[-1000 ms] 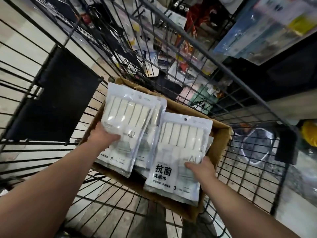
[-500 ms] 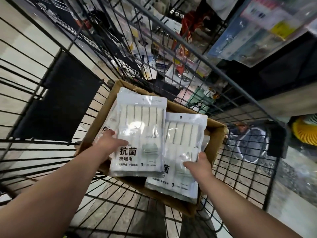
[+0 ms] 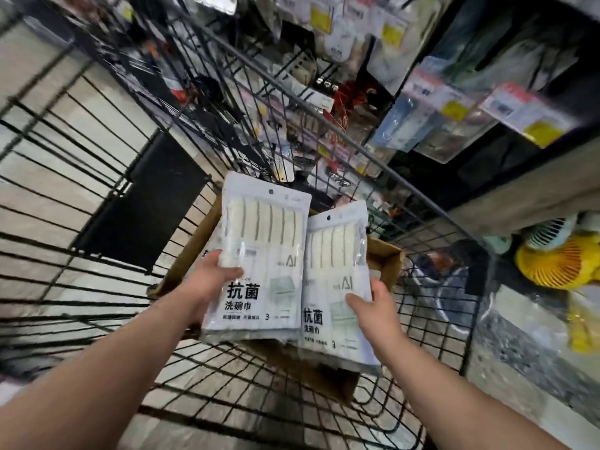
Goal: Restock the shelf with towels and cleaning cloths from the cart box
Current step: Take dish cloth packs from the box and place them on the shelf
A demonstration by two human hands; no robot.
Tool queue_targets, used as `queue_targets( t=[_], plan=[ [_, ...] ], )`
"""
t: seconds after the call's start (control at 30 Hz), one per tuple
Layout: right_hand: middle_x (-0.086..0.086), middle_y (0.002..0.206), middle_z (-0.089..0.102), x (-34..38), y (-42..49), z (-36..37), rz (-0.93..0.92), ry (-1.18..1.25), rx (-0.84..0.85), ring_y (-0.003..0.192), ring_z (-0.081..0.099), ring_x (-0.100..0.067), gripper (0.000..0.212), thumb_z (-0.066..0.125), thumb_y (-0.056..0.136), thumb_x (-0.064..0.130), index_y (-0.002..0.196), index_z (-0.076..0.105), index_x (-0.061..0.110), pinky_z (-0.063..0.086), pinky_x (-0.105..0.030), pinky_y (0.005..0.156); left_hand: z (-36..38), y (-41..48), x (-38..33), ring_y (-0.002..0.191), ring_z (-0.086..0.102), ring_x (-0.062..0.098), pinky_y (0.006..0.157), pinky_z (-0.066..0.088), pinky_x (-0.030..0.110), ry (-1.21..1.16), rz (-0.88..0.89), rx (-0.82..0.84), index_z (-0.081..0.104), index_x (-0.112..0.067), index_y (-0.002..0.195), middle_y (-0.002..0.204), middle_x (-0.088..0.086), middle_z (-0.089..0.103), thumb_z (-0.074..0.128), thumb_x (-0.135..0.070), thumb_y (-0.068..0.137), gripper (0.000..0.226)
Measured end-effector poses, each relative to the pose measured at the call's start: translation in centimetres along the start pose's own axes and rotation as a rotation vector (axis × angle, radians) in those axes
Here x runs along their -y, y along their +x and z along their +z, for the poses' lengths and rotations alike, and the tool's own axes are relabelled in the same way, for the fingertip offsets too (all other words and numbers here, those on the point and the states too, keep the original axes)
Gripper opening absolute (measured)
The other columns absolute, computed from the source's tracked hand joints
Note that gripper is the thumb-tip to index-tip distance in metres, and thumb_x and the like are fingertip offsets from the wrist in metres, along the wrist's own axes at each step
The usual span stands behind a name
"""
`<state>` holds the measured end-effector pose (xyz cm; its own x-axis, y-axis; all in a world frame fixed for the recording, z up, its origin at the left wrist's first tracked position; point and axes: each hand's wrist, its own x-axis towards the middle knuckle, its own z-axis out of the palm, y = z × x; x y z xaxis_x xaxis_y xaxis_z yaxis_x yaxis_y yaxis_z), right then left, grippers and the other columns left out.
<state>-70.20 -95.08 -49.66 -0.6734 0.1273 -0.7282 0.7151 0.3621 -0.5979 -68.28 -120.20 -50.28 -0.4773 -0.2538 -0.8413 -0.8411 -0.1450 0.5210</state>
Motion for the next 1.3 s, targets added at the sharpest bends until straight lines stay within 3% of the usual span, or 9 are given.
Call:
queue_targets(
  t=[0.17, 0.4, 0.5, 0.57, 0.73, 0.93, 1.03, 1.13, 1.3],
  plan=[
    [0.006, 0.095, 0.061, 1.5, -3.9, -3.1, -0.168, 0.056, -0.013, 0.072, 0.057, -0.004, 0.027, 0.055, 0.091, 0.006, 0.111, 0.052, 0.024, 0.041, -0.016, 0.054, 1.3, -5.1, -1.2, 0.078, 0.070, 0.029, 0.065, 0.057, 0.042, -0.063, 0.151, -0.010, 0.055, -0.017, 0.105, 0.091, 0.013, 0.071, 0.056, -0.004, 0.091, 0.019],
    [0.001, 0.103, 0.064, -1.2, -14.2, -12.7, -0.325, 0.201, -0.162, 0.091, 0.062, -0.020, 0.023, 0.057, 0.090, 0.008, 0.104, 0.051, 0.025, 0.052, -0.036, 0.084, 6.4, -15.6, -0.6, 0.094, 0.065, 0.034, 0.076, 0.053, 0.046, -0.129, 0.353, 0.180, 0.052, -0.016, 0.101, 0.102, 0.016, 0.067, 0.050, 0.000, 0.092, 0.019],
    [-0.001, 0.104, 0.066, -5.2, -19.1, -17.8, -0.330, 0.298, -0.256, 0.092, 0.064, -0.021, 0.022, 0.057, 0.090, 0.009, 0.106, 0.054, 0.024, 0.054, -0.037, 0.083, 10.3, -20.6, 0.7, 0.085, 0.066, 0.034, 0.075, 0.054, 0.046, -0.067, 0.438, 0.247, 0.053, -0.009, 0.108, 0.098, 0.020, 0.067, 0.051, 0.003, 0.091, 0.021],
    [-0.001, 0.096, 0.066, -8.3, -22.8, -21.5, -0.348, 0.368, -0.334, 0.084, 0.064, -0.019, 0.020, 0.057, 0.089, 0.007, 0.102, 0.055, 0.022, 0.053, -0.030, 0.070, 13.7, -24.2, 1.7, 0.081, 0.067, 0.032, 0.077, 0.055, 0.046, -0.007, 0.490, 0.317, 0.055, -0.004, 0.112, 0.092, 0.019, 0.071, 0.054, 0.003, 0.089, 0.024],
    [0.000, 0.087, 0.066, -15.5, -31.8, -30.8, -0.385, 0.475, -0.539, 0.076, 0.063, -0.014, 0.015, 0.056, 0.090, 0.004, 0.094, 0.057, 0.018, 0.050, -0.022, 0.061, 23.1, -33.9, 4.5, 0.065, 0.070, 0.024, 0.073, 0.055, 0.042, 0.094, 0.607, 0.523, 0.059, -0.009, 0.094, 0.070, 0.009, 0.074, 0.052, 0.005, 0.089, 0.016],
    [-0.001, 0.095, 0.067, -22.3, -40.1, -39.1, -0.388, 0.551, -0.735, 0.091, 0.065, -0.023, 0.022, 0.056, 0.090, 0.006, 0.111, 0.058, 0.013, 0.054, -0.041, 0.085, 32.2, -43.7, 7.5, 0.074, 0.069, 0.032, 0.074, 0.055, 0.047, 0.181, 0.671, 0.691, 0.057, -0.010, 0.097, 0.083, 0.017, 0.072, 0.052, 0.002, 0.091, 0.014],
    [-0.006, 0.098, 0.068, -24.0, -42.0, -42.6, -0.408, 0.577, -0.802, 0.089, 0.065, -0.024, 0.022, 0.055, 0.090, 0.005, 0.111, 0.060, 0.009, 0.055, -0.041, 0.080, 35.7, -47.2, 8.0, 0.085, 0.069, 0.036, 0.083, 0.054, 0.054, 0.208, 0.696, 0.759, 0.056, -0.011, 0.104, 0.097, 0.021, 0.070, 0.055, 0.002, 0.089, 0.019],
    [-0.001, 0.093, 0.066, -24.5, -42.5, -45.5, -0.448, 0.613, -0.837, 0.080, 0.064, -0.015, 0.019, 0.055, 0.091, 0.005, 0.107, 0.059, 0.014, 0.051, -0.025, 0.059, 38.9, -49.0, 7.3, 0.088, 0.070, 0.035, 0.078, 0.056, 0.049, 0.248, 0.722, 0.822, 0.054, -0.013, 0.113, 0.102, 0.019, 0.071, 0.057, 0.004, 0.087, 0.031],
    [-0.007, 0.099, 0.067, -24.7, -41.4, -51.5, -0.448, 0.662, -0.914, 0.087, 0.065, -0.022, 0.020, 0.057, 0.090, 0.007, 0.109, 0.059, 0.014, 0.051, -0.031, 0.065, 46.4, -50.1, 5.0, 0.090, 0.069, 0.034, 0.075, 0.056, 0.046, 0.275, 0.750, 0.906, 0.050, -0.010, 0.120, 0.107, 0.018, 0.069, 0.059, 0.004, 0.085, 0.038]
  ],
)
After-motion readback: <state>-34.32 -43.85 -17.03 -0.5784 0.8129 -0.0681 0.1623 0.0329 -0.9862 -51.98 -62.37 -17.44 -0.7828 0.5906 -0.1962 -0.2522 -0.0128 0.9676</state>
